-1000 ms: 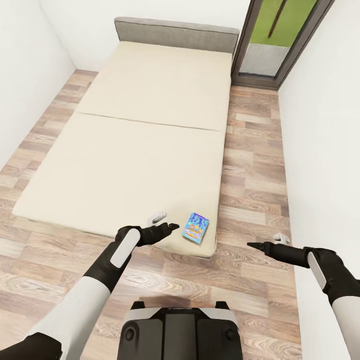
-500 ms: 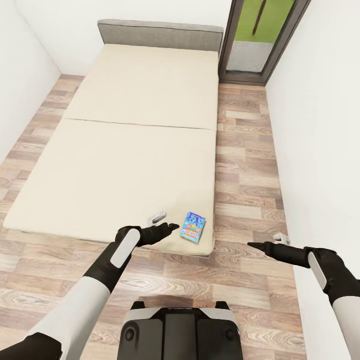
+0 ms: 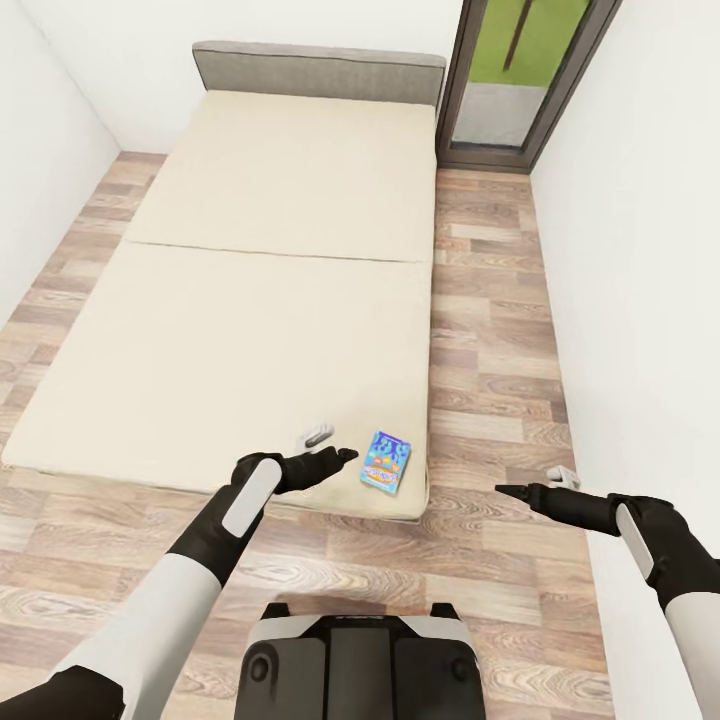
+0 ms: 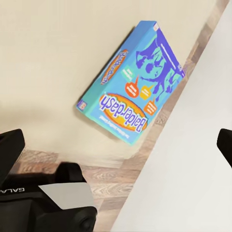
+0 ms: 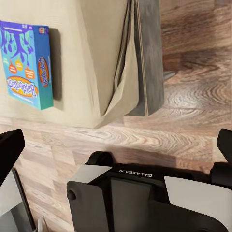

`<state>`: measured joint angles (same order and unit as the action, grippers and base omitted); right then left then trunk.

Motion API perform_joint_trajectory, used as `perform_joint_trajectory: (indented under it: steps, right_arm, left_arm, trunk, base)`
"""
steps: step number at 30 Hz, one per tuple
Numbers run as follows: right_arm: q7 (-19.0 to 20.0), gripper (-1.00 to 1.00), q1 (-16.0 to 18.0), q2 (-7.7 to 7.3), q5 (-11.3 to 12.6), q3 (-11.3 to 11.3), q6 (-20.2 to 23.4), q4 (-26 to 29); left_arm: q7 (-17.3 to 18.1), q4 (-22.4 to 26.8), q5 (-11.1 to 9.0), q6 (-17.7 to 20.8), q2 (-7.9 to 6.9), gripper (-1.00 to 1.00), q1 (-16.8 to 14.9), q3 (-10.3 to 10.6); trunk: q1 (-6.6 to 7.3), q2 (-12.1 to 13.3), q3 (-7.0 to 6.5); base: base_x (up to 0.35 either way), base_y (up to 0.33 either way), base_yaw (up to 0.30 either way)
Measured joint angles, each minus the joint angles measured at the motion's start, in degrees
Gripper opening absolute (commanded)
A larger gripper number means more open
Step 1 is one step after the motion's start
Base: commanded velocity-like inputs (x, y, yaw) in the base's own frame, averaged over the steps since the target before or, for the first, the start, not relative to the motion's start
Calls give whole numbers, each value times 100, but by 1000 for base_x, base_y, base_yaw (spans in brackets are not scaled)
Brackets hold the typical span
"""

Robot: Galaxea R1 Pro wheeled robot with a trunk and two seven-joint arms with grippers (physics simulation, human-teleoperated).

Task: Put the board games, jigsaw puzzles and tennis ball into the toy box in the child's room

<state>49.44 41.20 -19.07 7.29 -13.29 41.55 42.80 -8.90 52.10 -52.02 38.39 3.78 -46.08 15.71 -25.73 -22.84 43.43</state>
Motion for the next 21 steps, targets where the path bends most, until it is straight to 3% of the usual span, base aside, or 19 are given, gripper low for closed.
perform_joint_trajectory:
  steps: [11,21]
  right_arm:
    - [0,100,0,7,-1,0,0,2]
    - [0,100,-5,21,-6,7,0,8]
  left_arm:
    - [-2,-44,115,-25,10,100,1,-3]
    - [-6,-423,113,-489,108,100,-185,-34]
  trunk:
    - [-1,0,0]
    - [-2,1,0]
  base:
    - [166,0,-1]
    - [29,0,0]
